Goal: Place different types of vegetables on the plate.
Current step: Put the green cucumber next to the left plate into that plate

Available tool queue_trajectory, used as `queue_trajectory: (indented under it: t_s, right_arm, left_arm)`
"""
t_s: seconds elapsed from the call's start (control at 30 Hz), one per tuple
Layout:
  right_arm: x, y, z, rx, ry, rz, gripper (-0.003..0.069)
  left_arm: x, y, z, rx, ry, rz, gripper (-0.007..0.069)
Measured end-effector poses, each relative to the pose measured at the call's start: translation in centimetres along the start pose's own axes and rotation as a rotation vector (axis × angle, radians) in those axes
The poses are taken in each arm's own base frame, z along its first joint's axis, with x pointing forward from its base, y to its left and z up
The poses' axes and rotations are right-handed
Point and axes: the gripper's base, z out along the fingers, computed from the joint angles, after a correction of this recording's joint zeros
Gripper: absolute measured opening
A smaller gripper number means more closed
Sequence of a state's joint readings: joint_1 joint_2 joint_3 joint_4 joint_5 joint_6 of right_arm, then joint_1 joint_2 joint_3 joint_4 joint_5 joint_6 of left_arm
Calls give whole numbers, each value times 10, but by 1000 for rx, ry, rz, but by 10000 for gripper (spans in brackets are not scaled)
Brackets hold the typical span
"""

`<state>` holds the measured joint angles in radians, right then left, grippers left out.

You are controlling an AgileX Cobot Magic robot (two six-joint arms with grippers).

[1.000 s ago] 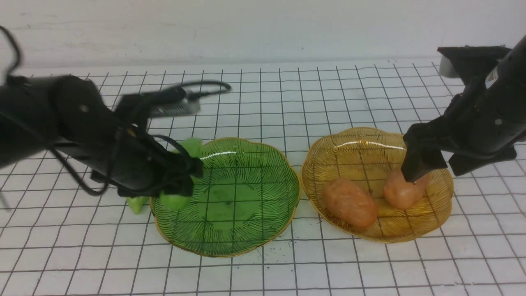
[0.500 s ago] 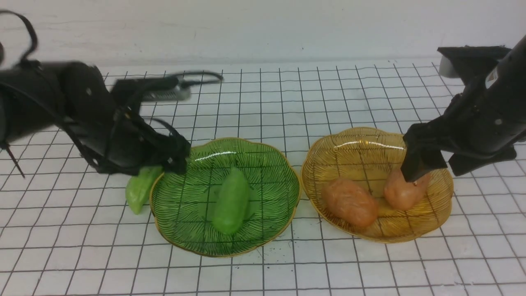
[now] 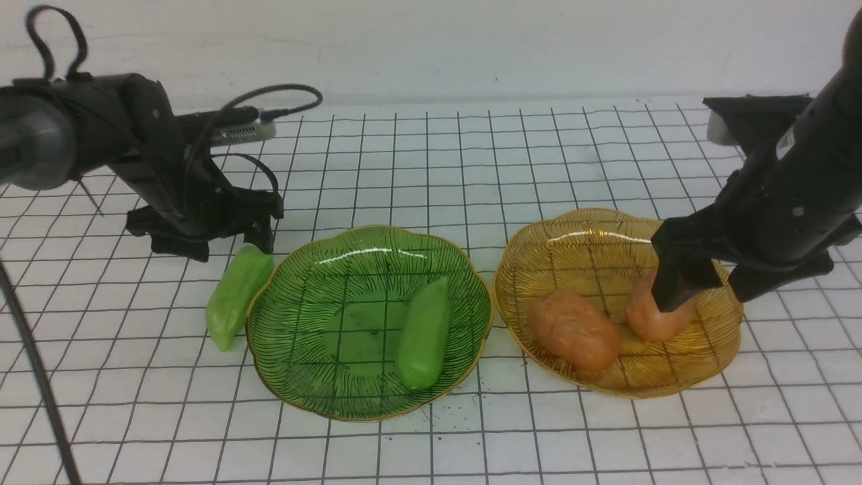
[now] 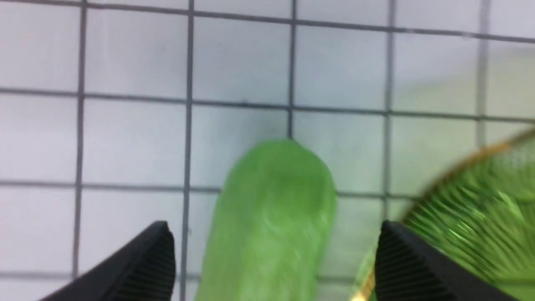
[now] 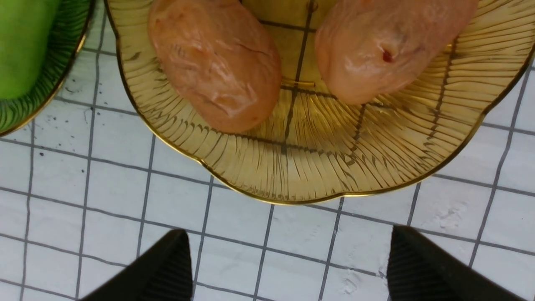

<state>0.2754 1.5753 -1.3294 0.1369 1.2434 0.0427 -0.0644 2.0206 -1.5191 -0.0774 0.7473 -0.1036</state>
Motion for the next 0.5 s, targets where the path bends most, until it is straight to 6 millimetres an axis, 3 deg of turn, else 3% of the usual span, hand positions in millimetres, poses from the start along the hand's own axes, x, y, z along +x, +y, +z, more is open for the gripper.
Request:
queue_trajectory:
  t_s: [0.23, 0.37, 0.5]
  right_arm:
    - [-1, -1, 6, 1, 16, 2, 569]
    - [-1, -1, 6, 1, 16, 2, 569]
    - [-1, -1, 6, 1, 16, 1, 569]
  left_arm:
    - [0, 2, 20, -10, 18, 4, 513]
    - [2, 2, 20, -12, 37, 3, 360]
    - [4, 3, 20, -19, 60, 11, 360]
